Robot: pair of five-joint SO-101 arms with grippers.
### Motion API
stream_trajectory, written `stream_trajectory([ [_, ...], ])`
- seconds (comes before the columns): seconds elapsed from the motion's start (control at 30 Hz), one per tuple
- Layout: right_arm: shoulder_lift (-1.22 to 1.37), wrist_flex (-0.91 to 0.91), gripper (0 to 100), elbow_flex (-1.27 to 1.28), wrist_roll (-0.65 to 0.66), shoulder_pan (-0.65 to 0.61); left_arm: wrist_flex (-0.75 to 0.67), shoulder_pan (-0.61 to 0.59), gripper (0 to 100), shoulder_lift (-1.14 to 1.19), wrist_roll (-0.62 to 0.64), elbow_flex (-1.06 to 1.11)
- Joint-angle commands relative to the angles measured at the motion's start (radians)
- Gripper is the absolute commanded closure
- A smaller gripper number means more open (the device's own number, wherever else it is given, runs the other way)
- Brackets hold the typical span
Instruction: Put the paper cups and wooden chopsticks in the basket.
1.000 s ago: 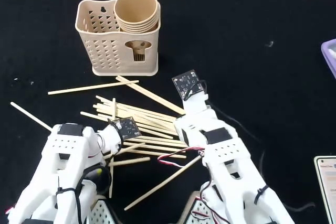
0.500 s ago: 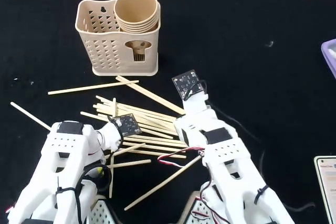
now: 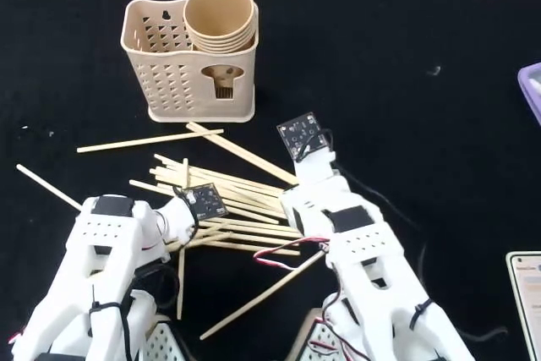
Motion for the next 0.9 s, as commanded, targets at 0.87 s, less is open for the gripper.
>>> stream_trajectory([
  [0.87,-0.033,-0.023,98.3,-0.005,-0.002,0.015,0.023,-0.004,79,-0.015,0.008,0.031],
])
